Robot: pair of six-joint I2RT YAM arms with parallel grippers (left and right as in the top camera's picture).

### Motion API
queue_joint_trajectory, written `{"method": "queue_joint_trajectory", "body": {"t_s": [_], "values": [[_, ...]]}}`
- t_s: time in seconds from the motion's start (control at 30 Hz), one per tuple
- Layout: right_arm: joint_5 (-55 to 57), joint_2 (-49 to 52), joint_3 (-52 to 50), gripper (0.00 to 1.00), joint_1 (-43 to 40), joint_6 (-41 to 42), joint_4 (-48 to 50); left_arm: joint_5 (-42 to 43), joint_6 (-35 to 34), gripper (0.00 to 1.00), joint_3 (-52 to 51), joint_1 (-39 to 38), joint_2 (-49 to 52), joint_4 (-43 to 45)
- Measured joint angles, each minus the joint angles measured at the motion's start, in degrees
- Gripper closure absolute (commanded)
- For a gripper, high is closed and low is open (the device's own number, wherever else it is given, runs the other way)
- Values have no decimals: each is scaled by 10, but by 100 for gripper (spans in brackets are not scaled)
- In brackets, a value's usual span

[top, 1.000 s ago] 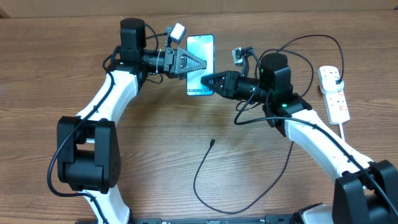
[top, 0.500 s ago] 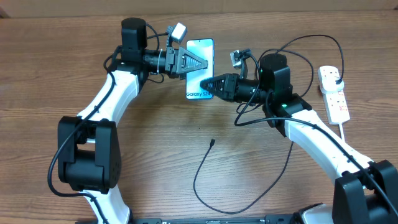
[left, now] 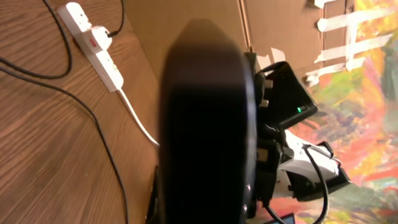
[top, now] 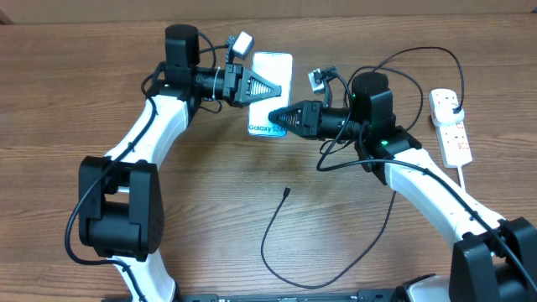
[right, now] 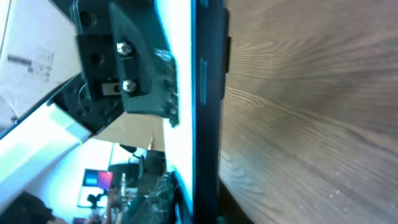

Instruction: Plug charger to phone and switch on socket

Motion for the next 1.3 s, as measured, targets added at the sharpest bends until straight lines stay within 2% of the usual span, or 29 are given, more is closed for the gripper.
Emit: {"method": "queue_joint_trajectory", "body": {"t_s": [0.13, 0.2, 0.37, 0.47, 0.6, 0.7, 0.9, 1.03, 1.1, 1.13, 1.17, 1.2, 1.3], "values": [[2, 2, -1, 47, -5, -5, -7, -3, 26, 96, 1, -4, 0, -61], [3, 3, -2, 40, -14, -9, -9, -14, 51, 96, 2, -5, 0, -125], [18, 3, -2, 35, -43, -46, -92, -98, 128, 96, -1, -5, 0, -286], [55, 4, -2, 34, -47, -80, -189, -170, 156, 96, -10, -5, 0, -322], [133, 4, -4, 34, -40, -112, -300, -261, 176, 96, -26, -5, 0, -323], [193, 5, -5, 34, -19, -126, -347, -304, 189, 96, -29, -4, 2, -308], [264, 5, -5, 34, 35, -124, -389, -322, 210, 96, -29, 7, 35, -300], [324, 5, -5, 34, 78, -82, -422, -298, 215, 96, -30, 14, 85, -273], [364, 5, -5, 30, 108, -53, -437, -266, 214, 96, -30, 19, 111, -244], [385, 5, -5, 20, 126, -37, -443, -247, 213, 96, -30, 20, 123, -230], [398, 5, -5, 5, 139, -26, -447, -231, 213, 96, -31, 23, 131, -218], [415, 5, -5, 0, 156, -10, -449, -213, 211, 96, -31, 23, 140, -207], [442, 5, -5, 0, 194, 6, -444, -185, 198, 96, -31, 28, 153, -204]]}}
